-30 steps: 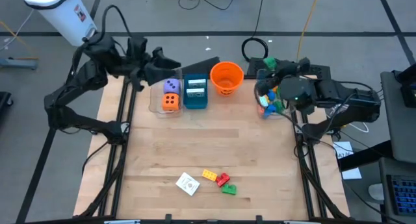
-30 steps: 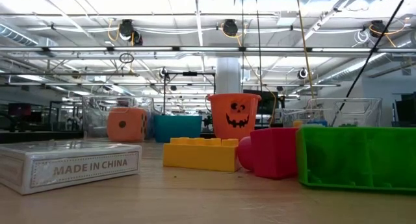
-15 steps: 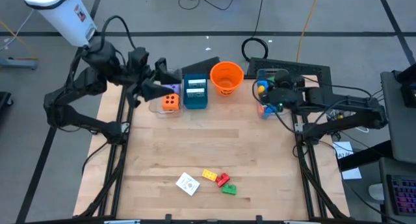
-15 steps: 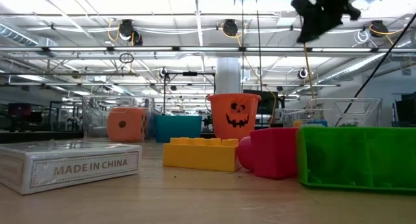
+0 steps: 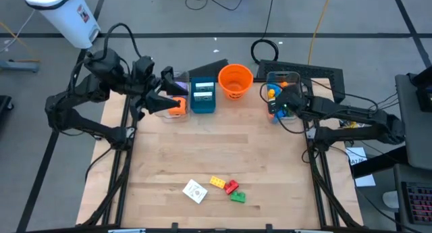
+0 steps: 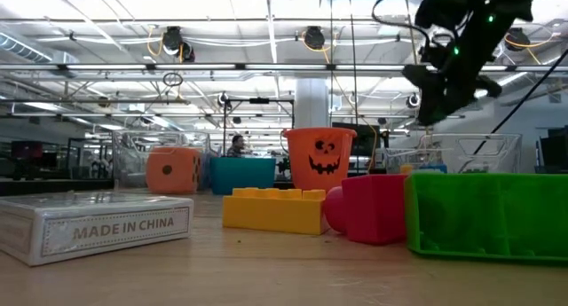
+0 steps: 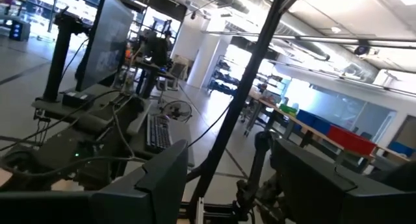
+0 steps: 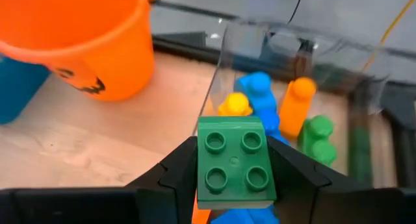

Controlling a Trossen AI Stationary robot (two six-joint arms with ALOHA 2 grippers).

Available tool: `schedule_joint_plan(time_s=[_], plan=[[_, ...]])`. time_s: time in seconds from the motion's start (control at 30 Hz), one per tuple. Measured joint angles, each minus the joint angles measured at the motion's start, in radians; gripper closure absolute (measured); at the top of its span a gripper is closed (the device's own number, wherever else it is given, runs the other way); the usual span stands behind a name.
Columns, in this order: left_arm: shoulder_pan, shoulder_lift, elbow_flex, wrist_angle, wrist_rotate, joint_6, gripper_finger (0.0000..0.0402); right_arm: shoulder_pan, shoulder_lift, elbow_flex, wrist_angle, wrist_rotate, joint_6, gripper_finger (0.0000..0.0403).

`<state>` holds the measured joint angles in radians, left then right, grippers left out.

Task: Pick & Place Toys
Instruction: Put the green game piece into the right transparent bin

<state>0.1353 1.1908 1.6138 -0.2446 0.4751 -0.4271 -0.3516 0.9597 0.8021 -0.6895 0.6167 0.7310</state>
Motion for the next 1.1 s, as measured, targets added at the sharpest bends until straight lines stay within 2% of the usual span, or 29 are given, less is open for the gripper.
schedule_joint_plan(time_s=[0.27, 0.53, 1.1], plan=[[-0.015, 0.0, 0.0, -0.03, -0.059, 0.008, 0.0167, -0.119, 0.013, -0.124, 0.101, -0.098, -0.033, 0.0255], [-0.015, 0.0, 0.0, -0.041, -0.087, 0.011, 0.0167, -0.171, 0.015, -0.22, 0.17, -0.172, -0.034, 0.0255], [-0.011, 0.001, 0.0, -0.052, -0.137, 0.041, 0.0167, -0.173, 0.015, -0.265, 0.185, -0.176, -0.036, 0.025]])
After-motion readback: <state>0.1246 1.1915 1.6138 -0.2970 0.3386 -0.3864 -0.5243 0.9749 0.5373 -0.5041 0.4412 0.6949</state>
